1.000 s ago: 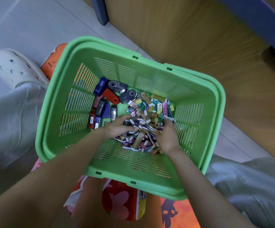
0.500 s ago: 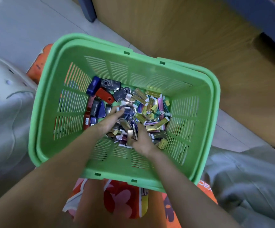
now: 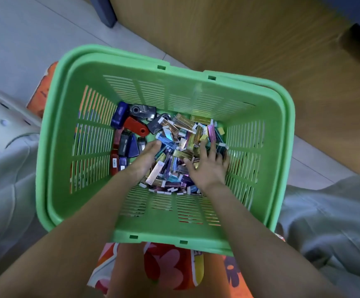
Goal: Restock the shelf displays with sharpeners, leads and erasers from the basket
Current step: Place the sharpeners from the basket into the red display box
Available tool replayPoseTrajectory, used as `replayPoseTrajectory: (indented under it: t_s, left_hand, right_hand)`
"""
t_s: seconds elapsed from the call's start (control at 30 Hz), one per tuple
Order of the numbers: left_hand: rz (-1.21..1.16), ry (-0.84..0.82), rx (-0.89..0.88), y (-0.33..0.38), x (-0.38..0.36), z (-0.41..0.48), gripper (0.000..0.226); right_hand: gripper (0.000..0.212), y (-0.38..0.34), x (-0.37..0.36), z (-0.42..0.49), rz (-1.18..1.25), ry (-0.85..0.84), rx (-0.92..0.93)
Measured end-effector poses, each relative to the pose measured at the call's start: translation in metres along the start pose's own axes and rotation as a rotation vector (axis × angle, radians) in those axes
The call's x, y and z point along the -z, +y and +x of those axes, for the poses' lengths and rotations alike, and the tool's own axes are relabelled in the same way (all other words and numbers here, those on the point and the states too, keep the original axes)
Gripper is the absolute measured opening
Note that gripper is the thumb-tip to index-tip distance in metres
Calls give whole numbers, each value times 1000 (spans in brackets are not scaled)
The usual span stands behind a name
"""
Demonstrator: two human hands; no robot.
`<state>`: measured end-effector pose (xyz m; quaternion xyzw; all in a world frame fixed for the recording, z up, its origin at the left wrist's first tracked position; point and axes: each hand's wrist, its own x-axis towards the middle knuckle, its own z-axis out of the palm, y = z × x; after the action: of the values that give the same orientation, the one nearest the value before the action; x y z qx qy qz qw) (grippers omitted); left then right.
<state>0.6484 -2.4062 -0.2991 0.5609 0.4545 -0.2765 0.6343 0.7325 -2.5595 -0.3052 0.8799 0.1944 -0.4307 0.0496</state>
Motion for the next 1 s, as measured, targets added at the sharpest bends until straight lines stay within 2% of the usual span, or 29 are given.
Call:
replayPoseTrajectory:
  t_s: [0.13, 0.2, 0.4, 0.47, 0.5, 0.53, 0.6, 0.63, 0.73, 0.8, 1.0]
  left_hand:
    - [-53, 106, -53, -2, -8, 3, 51]
    - [5, 139, -85, -6, -10, 6, 54]
    - [312, 359, -311, 0, -11, 4, 46]
    - [315, 370, -345, 2, -11, 5, 43]
    - [265, 361, -330, 2, -10, 5, 42]
    - [212, 348, -293, 2, -10, 5, 42]
    - [170, 311, -200, 2, -6, 6, 43]
    - [162, 291, -173, 2, -4, 6, 44]
    - [108, 218, -154, 2, 0, 11, 48]
    - [73, 176, -142, 2, -1, 15, 51]
    - [-3, 115, -132, 2, 1, 28, 55]
  right_hand:
    - [79, -20, 0, -1, 227, -39, -26]
    - [76, -21, 2, -4, 319, -39, 16]
    - [73, -26, 3, -17, 409, -75, 304]
    - [67, -34, 2, -22, 421, -94, 421]
    - [61, -37, 2, -23, 440, -42, 451]
    - [52, -38, 4, -22, 476, 53, 441]
    - [44, -33, 8, -13, 520, 246, 306]
    - [46, -26, 11, -7, 522, 260, 208]
    - [68, -4, 11, 7, 564, 12, -61]
    - [77, -10, 4, 6, 530, -99, -33]
    - [80, -47, -14, 8, 653, -108, 75]
